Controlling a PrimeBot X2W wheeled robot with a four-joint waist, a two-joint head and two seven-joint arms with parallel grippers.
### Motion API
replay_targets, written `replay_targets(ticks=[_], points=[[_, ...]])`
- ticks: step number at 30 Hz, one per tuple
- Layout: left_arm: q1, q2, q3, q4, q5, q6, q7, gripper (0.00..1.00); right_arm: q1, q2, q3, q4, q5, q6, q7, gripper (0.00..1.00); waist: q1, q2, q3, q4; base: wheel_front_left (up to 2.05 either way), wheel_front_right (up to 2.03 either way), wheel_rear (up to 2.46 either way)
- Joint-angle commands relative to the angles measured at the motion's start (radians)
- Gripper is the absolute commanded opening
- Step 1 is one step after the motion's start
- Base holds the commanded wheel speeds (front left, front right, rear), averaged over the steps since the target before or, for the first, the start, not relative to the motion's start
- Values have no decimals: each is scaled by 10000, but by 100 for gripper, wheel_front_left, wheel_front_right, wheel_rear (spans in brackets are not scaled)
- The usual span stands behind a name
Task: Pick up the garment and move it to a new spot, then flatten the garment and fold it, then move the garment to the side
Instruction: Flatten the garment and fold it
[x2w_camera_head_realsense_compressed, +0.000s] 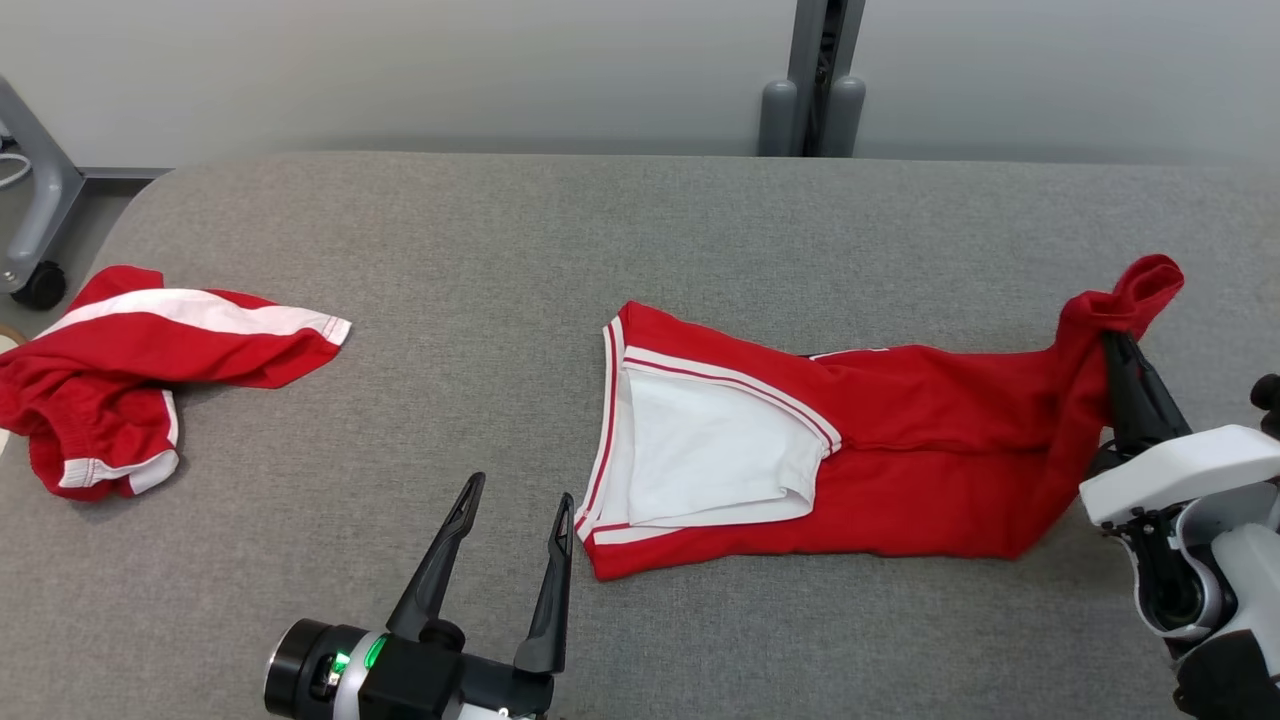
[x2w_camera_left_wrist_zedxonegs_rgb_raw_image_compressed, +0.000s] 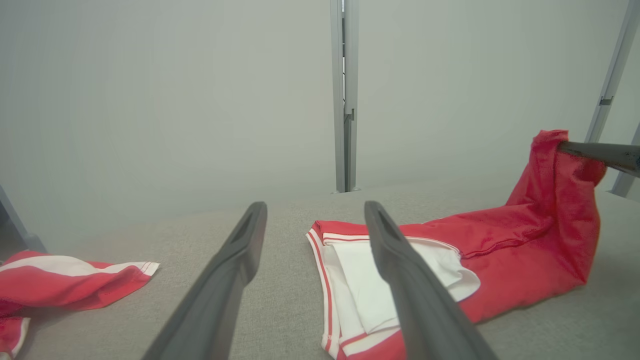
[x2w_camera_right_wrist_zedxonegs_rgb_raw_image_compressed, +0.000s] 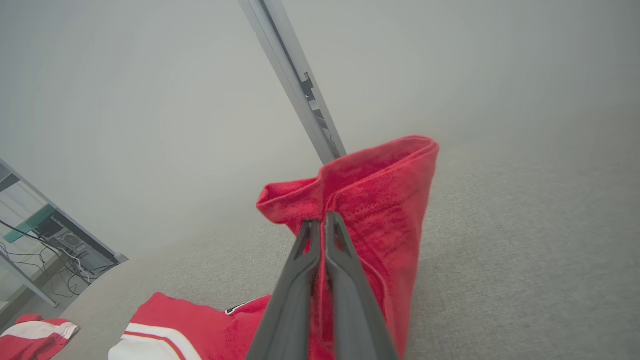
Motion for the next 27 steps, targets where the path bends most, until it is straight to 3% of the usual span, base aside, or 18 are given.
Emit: replay_targets(ticks=[1, 8, 16, 17, 19, 27], points=[[-8, 23, -17, -75, -92, 30, -6, 100, 189, 60, 138, -303, 185, 7, -53, 0, 0, 0, -98, 149, 0, 0, 0], [83, 14, -112, -198, -231, 44, -6, 100, 206, 498, 731, -839, 417, 7, 32, 0, 0, 0, -184, 719, 0, 0, 0], [42, 6, -239, -175, -458, 96, -6, 100, -249, 1237, 1381, -553, 333, 7, 212, 0, 0, 0, -137, 1632, 0, 0, 0], [27, 4, -356, -122, -552, 134, -6, 100, -532, 1759, 1775, 132, 195, 7, 284, 0, 0, 0, -185, 2324, 0, 0, 0], [87, 3, -442, -29, -636, 126, -6, 100, -756, 2234, 2087, 879, 149, 7, 166, 0, 0, 0, -287, 2924, 0, 0, 0], [-18, 4, -563, 81, -692, 15, -6, 100, -1054, 2702, 2278, 2668, -146, 7, -19, 0, 0, 0, -299, 3551, 0, 0, 0]])
